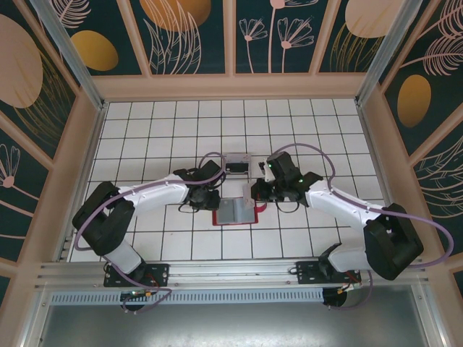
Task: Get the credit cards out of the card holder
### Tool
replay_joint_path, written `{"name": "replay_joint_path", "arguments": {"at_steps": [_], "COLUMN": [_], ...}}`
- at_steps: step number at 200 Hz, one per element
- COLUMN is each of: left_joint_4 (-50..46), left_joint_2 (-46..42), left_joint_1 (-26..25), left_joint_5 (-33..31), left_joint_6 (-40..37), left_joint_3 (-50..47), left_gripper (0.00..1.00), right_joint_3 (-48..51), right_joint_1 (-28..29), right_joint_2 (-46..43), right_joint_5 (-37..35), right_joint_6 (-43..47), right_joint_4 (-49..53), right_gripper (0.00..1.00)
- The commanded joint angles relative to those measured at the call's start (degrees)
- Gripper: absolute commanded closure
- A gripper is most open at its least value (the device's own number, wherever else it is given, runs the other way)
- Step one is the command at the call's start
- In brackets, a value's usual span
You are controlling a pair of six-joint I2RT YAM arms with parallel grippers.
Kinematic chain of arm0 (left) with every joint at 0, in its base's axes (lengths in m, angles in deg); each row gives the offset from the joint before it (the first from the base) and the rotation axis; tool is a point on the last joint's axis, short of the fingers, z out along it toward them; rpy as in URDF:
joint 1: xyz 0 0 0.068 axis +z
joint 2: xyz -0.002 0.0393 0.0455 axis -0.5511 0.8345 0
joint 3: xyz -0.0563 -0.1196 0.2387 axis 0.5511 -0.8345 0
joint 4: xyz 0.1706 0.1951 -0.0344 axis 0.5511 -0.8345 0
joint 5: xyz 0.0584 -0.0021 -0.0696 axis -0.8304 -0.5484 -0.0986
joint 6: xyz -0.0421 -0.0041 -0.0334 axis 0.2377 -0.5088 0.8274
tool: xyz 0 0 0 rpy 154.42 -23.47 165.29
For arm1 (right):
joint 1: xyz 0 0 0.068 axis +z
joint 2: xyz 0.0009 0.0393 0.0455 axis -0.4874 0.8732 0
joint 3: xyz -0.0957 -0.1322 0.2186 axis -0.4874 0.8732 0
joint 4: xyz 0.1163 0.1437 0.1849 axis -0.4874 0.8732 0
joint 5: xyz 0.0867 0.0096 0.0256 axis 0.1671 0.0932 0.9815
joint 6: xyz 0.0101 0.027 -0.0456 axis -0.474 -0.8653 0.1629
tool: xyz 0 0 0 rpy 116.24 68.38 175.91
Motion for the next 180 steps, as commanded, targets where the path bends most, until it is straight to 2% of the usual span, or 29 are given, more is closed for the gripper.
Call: {"name": "replay_joint_path", "arguments": {"at_steps": [1, 45, 57, 96, 126, 180], "left_joint_4": [1.9, 5.0, 5.3, 6.5, 7.2, 6.0], "left_joint_2": [-2.9, -6.3, -7.0, -9.2, -10.8, -12.3], "left_joint_1": [-0.1, -0.1, -0.1, 0.0, -0.1, 0.0], "left_joint_5": [-0.6, -1.7, -2.0, -2.6, -3.0, -5.0], "left_joint_6": [0.1, 2.0, 2.2, 3.0, 3.8, 4.0], "left_joint_3": [-1.7, -4.7, -5.2, -7.6, -9.0, -9.5], "left_gripper": [0.73, 0.71, 0.7, 0.69, 0.68, 0.67], "right_joint_3": [-3.8, -12.6, -15.3, -22.3, -28.4, -41.2], "right_joint_1": [-0.5, -0.5, -0.5, 0.2, 0.5, 0.4], "right_joint_2": [-1.3, 3.3, 5.1, 10.0, 14.9, 23.1], "right_joint_5": [-1.8, -1.7, -3.1, -8.0, -13.3, -15.3], "right_joint_6": [13.6, 37.5, 45.4, 63.1, 73.2, 85.9], "right_joint_4": [2.5, 11.0, 14.0, 19.5, 23.6, 28.5], "right_gripper": [0.95, 0.97, 1.0, 1.0, 1.0, 1.0]}}
